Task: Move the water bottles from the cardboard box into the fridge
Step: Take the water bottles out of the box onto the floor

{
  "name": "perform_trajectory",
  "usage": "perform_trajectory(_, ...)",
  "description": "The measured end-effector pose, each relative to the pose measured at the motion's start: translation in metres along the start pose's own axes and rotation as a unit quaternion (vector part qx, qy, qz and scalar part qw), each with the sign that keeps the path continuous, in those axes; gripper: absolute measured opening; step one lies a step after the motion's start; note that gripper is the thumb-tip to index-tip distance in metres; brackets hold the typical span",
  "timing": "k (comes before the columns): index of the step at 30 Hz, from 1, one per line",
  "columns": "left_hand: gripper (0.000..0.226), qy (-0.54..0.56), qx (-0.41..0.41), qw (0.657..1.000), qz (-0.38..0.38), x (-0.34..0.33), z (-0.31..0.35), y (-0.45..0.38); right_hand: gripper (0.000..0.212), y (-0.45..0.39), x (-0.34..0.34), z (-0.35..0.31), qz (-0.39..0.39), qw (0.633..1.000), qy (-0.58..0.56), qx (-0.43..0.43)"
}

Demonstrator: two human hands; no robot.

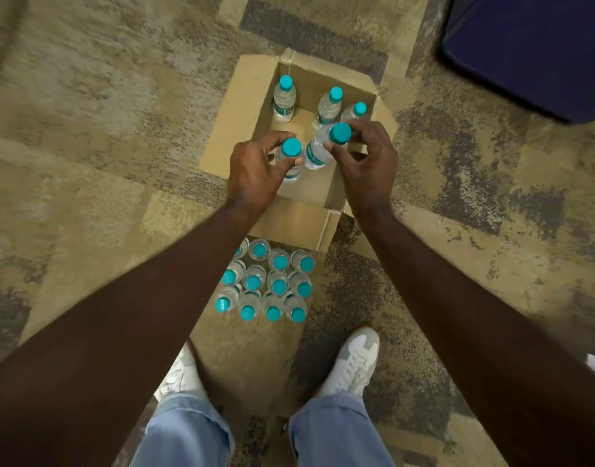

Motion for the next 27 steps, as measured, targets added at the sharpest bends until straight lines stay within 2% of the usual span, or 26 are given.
perform_trajectory(7, 0.042, 0.037, -0.018, 0.999, -0.022, 0.027, 0.008, 0.038, 0.036, 0.044, 0.023, -0.027, -0.002, 1.000, 0.003, -0.004)
perform_trajectory(14, 0.038, 0.070, 0.002, 0.997, -0.039, 0.048, 0.015, 0.100, 0.032, 0.110, 0.033, -0.041, -0.007, 0.996, -0.057, -0.066)
perform_trajectory(22, 0.033, 0.105, 0.086, 0.991, -0.002, 0.076, -0.006, 0.195, 0.037, 0.191, 0.035, -0.051, -0.070, 0.994, -0.027, -0.081)
perform_trajectory(27, 0.035, 0.093, 0.120, 0.988, -0.020, 0.078, -0.023, 0.244, 0.042, 0.239, 0.027, -0.057, -0.147, 0.985, 0.013, -0.093)
Point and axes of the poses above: each hand's wrist, its own y-axis away from the middle knuckle, its own x-axis out of the back of the hand, z = x × y, the point moved 2 cm from there along -y, towards the middle knuckle, and after that the axes turned 5 degrees about -z, right-handed, at the moved point
